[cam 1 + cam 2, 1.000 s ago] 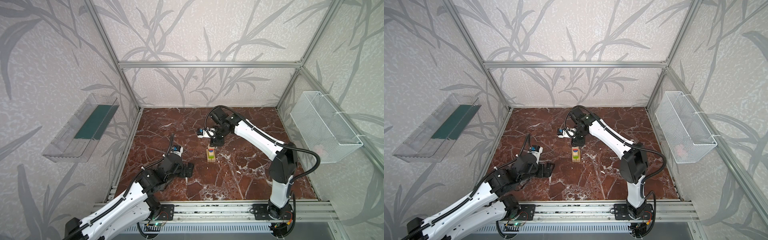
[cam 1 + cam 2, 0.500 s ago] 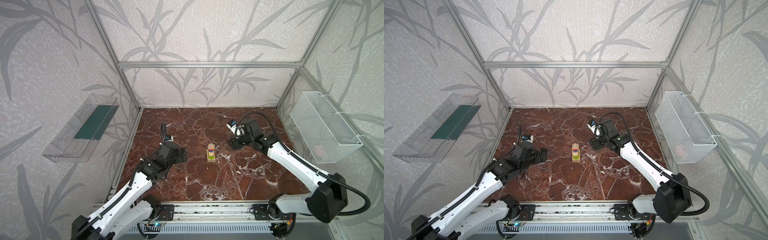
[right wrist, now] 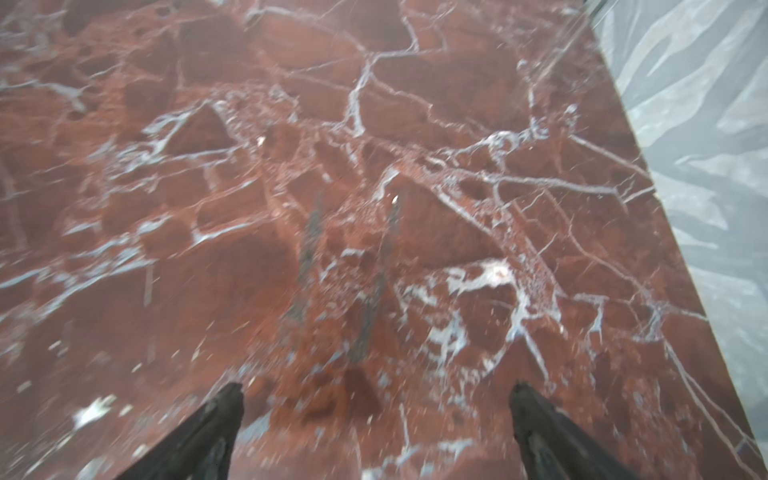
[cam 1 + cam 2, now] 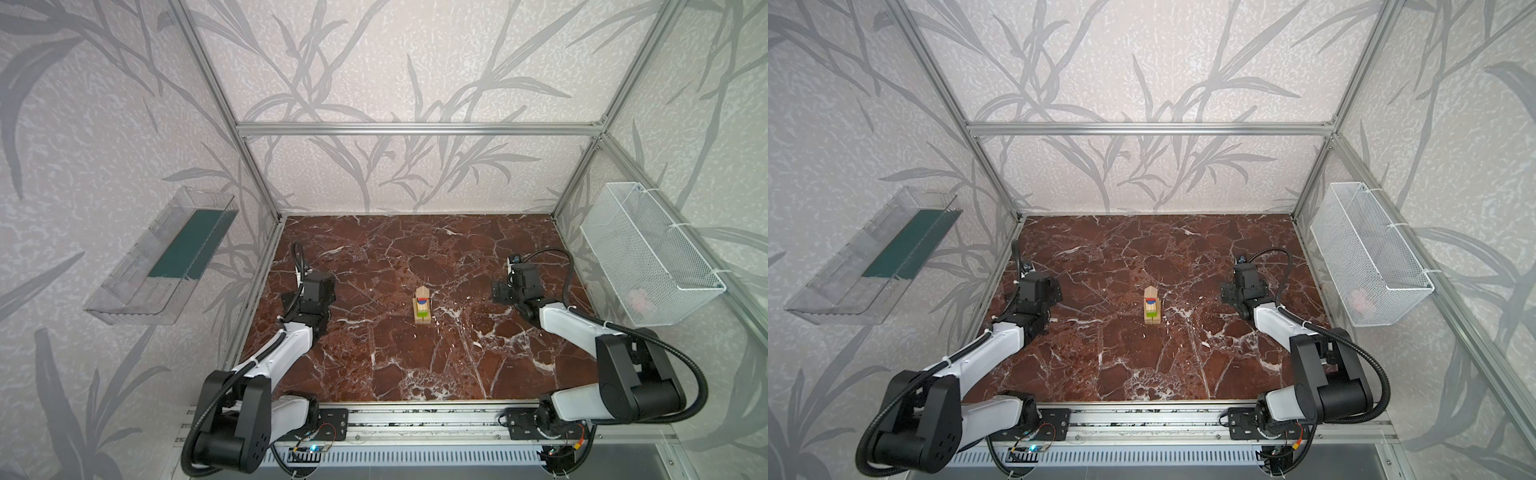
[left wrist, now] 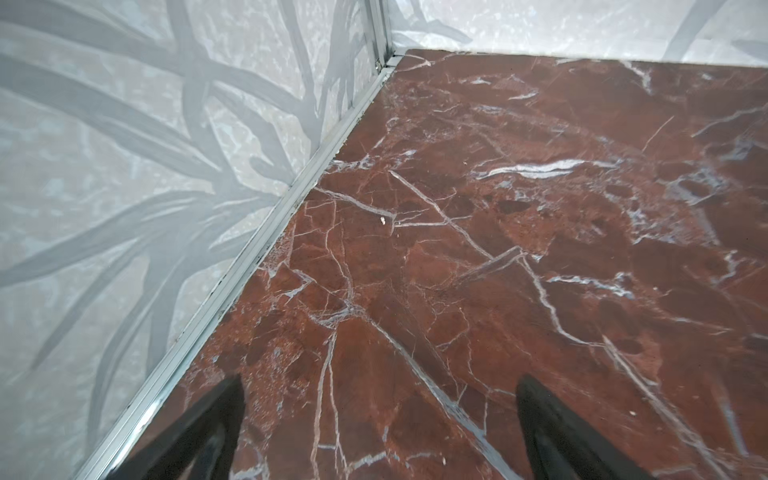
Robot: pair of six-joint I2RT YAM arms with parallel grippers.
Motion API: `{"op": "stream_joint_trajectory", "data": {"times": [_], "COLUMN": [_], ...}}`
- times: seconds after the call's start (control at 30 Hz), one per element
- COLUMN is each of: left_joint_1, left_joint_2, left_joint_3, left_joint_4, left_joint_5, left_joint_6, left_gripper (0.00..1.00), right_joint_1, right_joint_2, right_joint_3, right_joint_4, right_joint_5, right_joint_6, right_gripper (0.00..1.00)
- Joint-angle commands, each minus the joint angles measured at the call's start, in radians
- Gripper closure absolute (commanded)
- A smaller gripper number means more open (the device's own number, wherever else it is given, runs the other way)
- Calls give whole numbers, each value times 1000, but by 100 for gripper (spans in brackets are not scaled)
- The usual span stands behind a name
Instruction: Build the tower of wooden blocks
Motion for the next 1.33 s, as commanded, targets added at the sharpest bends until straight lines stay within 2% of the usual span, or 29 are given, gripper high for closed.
{"op": "stream_joint_trajectory", "data": {"times": [0.0, 0.13, 0.2, 0.27, 0.33, 0.4, 0.47, 0.57, 0.67, 0.8, 1.3], "left_joint_1": [10, 10, 16, 22, 42, 60, 65, 90, 154, 145, 139], "left_joint_2": [68, 173, 217, 268, 261, 291, 356, 311, 312, 320, 322], "left_joint_3": [-60, -140, -152, -168, -201, -213, -204, -147, -117, -128, -124], "left_joint_4": [386, 690, 771, 847, 875, 922, 992, 794, 740, 782, 775], "left_joint_5": [15, 90, 144, 193, 239, 293, 298, 312, 369, 335, 332], "left_joint_6": [98, 210, 233, 257, 229, 225, 242, 187, 139, 143, 150], "left_gripper": [0, 0, 0, 0, 0, 0, 0, 0, 0, 1, 0], "right_joint_1": [-2, -18, -39, -43, -43, -43, -50, -73, -72, -71, -70], "right_joint_2": [29, 49, 72, 113, 145, 133, 134, 133, 134, 133, 134], "right_joint_3": [-76, -138, -166, -247, -288, -261, -235, -235, -237, -238, -238], "right_joint_4": [355, 530, 588, 775, 895, 822, 776, 775, 779, 781, 781], "right_joint_5": [-10, -140, -197, -241, -266, -272, -202, -226, -222, -223, -223], "right_joint_6": [-74, -142, -130, -147, -156, -157, -120, -100, -103, -105, -103], "right_gripper": [1, 1, 1, 1, 1, 1, 1, 1, 1, 1, 1]}}
